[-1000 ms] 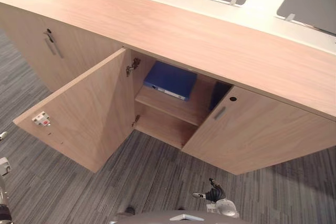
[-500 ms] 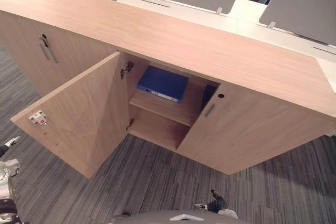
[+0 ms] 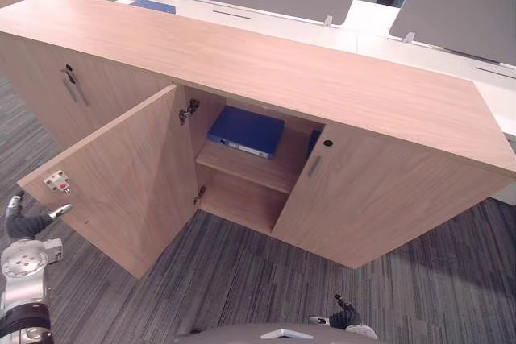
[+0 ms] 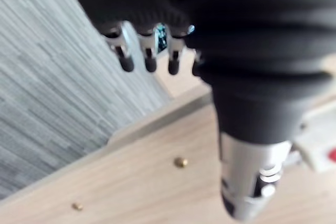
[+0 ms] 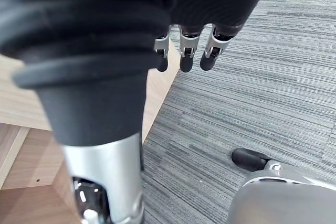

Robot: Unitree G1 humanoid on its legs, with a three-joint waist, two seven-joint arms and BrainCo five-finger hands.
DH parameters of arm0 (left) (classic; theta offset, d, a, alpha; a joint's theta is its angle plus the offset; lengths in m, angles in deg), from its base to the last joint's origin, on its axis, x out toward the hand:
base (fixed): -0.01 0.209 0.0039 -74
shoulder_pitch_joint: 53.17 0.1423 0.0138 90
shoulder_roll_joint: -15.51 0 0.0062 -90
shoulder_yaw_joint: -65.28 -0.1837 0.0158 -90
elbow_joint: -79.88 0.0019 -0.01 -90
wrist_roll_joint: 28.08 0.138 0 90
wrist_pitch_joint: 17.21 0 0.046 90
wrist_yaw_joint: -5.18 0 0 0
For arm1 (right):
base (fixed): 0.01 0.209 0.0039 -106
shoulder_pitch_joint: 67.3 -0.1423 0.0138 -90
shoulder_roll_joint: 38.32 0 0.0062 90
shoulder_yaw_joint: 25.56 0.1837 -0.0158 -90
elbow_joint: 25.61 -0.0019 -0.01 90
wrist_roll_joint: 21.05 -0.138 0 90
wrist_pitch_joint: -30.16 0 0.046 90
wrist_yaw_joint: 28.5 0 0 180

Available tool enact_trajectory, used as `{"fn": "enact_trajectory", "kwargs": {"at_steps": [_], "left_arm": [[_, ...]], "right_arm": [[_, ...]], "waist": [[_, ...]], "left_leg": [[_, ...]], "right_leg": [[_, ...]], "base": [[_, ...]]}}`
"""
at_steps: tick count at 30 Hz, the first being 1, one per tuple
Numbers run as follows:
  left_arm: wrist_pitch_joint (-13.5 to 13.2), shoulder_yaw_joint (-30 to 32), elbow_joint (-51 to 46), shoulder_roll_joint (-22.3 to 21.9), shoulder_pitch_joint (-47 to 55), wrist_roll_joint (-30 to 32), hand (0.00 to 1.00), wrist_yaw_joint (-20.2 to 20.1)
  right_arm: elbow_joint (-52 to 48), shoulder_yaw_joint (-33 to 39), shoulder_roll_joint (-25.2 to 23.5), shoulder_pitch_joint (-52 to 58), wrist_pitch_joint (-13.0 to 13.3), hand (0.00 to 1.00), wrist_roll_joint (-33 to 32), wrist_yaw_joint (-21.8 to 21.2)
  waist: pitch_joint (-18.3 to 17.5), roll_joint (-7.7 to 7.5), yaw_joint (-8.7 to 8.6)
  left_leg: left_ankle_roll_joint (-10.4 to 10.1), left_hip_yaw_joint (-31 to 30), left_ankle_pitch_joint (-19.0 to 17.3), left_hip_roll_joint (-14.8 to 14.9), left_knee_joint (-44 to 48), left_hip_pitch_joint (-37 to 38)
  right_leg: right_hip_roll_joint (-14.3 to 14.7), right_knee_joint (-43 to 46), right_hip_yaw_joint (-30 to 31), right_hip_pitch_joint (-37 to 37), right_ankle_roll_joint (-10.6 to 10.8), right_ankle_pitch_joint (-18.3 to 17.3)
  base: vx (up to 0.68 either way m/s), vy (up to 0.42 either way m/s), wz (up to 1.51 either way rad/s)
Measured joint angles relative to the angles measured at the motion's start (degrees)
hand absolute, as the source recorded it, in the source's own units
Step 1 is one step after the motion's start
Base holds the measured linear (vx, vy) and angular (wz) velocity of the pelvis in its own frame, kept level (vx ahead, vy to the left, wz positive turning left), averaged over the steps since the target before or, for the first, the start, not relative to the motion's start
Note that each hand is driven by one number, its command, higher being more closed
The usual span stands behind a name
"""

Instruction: Walk over to the cabinet, pick up the folder, carry it to the office cabinet, place the folder inside the office cabinet, then close the office cabinet door

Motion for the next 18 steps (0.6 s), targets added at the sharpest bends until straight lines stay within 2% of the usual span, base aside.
{"fn": "enact_trajectory", "kwargs": {"at_steps": [4, 13, 18], "left_arm": [[0.1, -1.2, -0.5, -0.2, 0.4, 0.1, 0.00, -0.6], [0.1, -4.1, -2.0, -0.4, 2.3, 0.1, 0.00, -1.0], [0.1, -5.2, -2.2, -2.7, 3.8, 0.1, 0.00, -1.1]], "right_arm": [[0.1, 1.1, 0.0, -0.3, 0.0, 0.00, 0.0, 0.0], [0.2, 1.4, 0.0, -1.0, 0.0, 0.00, 0.5, -0.1], [0.3, 1.3, 0.0, -0.8, -0.2, 0.00, 0.5, -0.1]], "waist": [[0.0, 0.01, -0.36], [0.0, 0.00, -0.06], [0.0, 0.10, -0.07]], "left_leg": [[-0.1, 0.3, -0.3, -0.1, 0.0, 0.0], [-0.1, 0.6, -0.5, -0.1, 0.0, 1.0], [0.0, 1.3, -0.5, -0.1, 0.0, 1.0]], "right_leg": [[0.0, -0.6, 0.2, 0.2, 0.5, 0.6], [0.1, -0.8, 0.4, 1.1, 0.2, 0.7], [0.0, -0.8, 1.0, 0.9, -0.2, 0.5]], "base": [[0.01, 0.004, -0.04], [-0.01, -0.003, 0.00], [-0.07, -0.010, -0.05]]}}
